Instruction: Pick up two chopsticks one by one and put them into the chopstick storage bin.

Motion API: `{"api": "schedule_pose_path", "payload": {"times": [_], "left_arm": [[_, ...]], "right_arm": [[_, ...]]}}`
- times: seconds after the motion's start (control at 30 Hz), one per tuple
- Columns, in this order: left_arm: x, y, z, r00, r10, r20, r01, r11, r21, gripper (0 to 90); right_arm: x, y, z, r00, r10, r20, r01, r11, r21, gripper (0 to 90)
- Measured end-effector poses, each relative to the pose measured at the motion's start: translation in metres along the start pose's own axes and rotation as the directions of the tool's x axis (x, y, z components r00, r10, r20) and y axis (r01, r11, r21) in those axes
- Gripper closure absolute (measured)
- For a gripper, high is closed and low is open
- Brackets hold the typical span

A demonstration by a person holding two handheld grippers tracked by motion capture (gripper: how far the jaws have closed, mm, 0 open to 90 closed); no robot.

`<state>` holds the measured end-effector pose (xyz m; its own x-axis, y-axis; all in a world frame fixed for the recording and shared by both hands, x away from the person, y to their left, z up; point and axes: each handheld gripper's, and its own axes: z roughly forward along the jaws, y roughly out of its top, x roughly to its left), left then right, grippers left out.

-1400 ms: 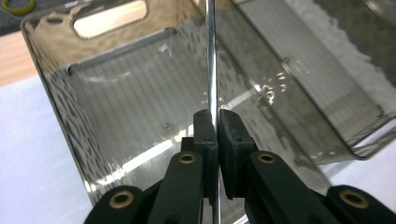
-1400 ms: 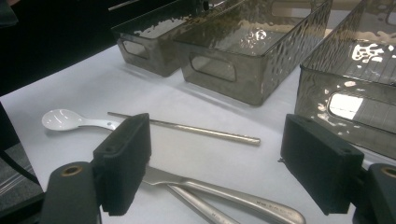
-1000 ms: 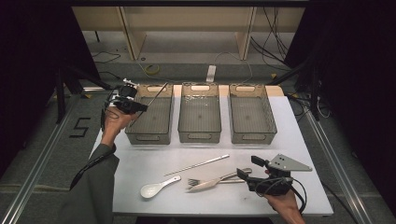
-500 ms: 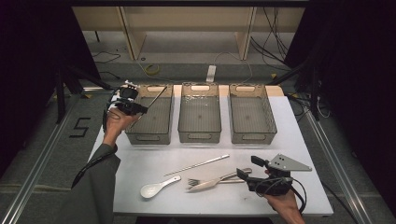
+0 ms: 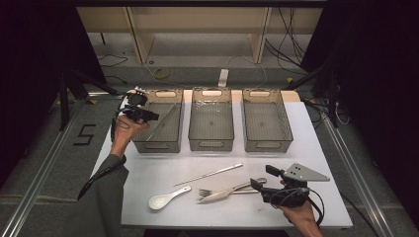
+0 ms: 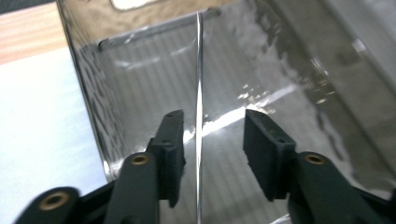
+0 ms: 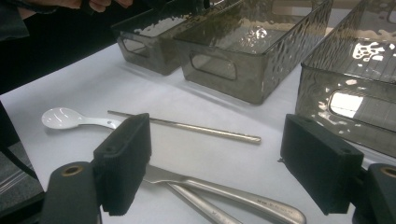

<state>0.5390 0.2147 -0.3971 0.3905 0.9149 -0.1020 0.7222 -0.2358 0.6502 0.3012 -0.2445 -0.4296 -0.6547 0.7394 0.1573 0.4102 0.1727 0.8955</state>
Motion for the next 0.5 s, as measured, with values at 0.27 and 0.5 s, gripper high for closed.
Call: {"api": "schedule_pose_path", "payload": {"times": [0.27, 0.5], "left_arm": [[-0.025, -0.012, -0.032, 0.9828, 0.013, 0.184, 0.0, 0.9975, -0.07, 33.9], [-0.056, -0.013, -0.053, 0.9714, 0.092, 0.219, -0.075, 0.9938, -0.081, 27.3]], "right_arm": [[0.0, 0.0, 0.001, 1.0, -0.002, -0.002, 0.002, 1.0, 0.004, 25.4], [0.001, 0.001, 0.0, 0.9999, -0.003, -0.011, 0.003, 1.0, -0.003, 25.1]]}}
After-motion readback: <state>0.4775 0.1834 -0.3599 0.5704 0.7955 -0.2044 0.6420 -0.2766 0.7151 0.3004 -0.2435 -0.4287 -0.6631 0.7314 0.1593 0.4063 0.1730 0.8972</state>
